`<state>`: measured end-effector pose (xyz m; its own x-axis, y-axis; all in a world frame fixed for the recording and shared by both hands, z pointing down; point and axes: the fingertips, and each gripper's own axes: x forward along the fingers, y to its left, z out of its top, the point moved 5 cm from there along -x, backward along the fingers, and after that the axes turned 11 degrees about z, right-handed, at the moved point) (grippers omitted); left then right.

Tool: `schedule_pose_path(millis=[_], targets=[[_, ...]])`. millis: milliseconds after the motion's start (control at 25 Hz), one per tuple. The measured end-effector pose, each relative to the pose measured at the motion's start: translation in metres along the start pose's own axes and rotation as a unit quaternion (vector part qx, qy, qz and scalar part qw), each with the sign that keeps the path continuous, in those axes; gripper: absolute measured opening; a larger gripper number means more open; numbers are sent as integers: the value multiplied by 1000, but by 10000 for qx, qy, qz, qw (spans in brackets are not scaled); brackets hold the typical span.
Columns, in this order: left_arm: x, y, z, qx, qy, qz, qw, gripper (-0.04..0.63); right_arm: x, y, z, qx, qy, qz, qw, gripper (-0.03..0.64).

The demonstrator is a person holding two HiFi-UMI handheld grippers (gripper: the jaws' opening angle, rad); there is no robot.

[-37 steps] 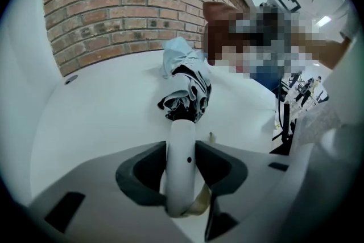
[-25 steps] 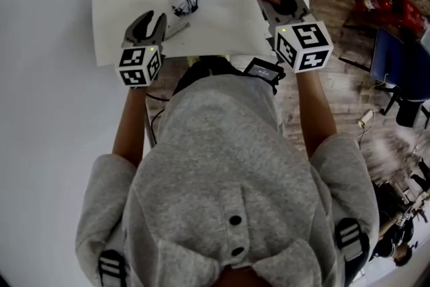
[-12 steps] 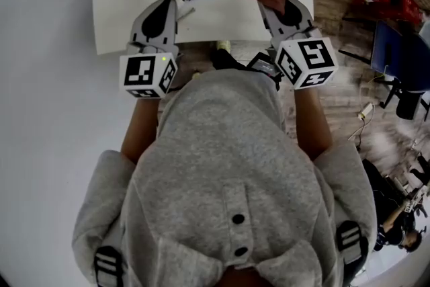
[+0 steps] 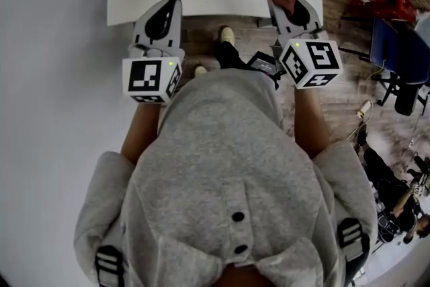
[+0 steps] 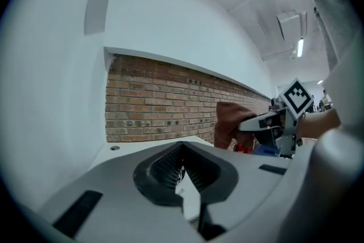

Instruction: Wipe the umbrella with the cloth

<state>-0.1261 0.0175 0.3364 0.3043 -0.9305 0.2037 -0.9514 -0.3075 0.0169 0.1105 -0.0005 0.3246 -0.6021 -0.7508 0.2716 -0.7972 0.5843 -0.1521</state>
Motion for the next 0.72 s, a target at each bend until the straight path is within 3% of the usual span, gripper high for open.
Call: schedule_pose_path(millis=[440,720], targets=[[-110,2,10,42,-211,-82,9997,15,-67,92,4,-168,-54,-184,9997,80],[-119,-4,18,-10,-228,-144,9996,15,-81,93,6,101,-122,-298,9994,80]])
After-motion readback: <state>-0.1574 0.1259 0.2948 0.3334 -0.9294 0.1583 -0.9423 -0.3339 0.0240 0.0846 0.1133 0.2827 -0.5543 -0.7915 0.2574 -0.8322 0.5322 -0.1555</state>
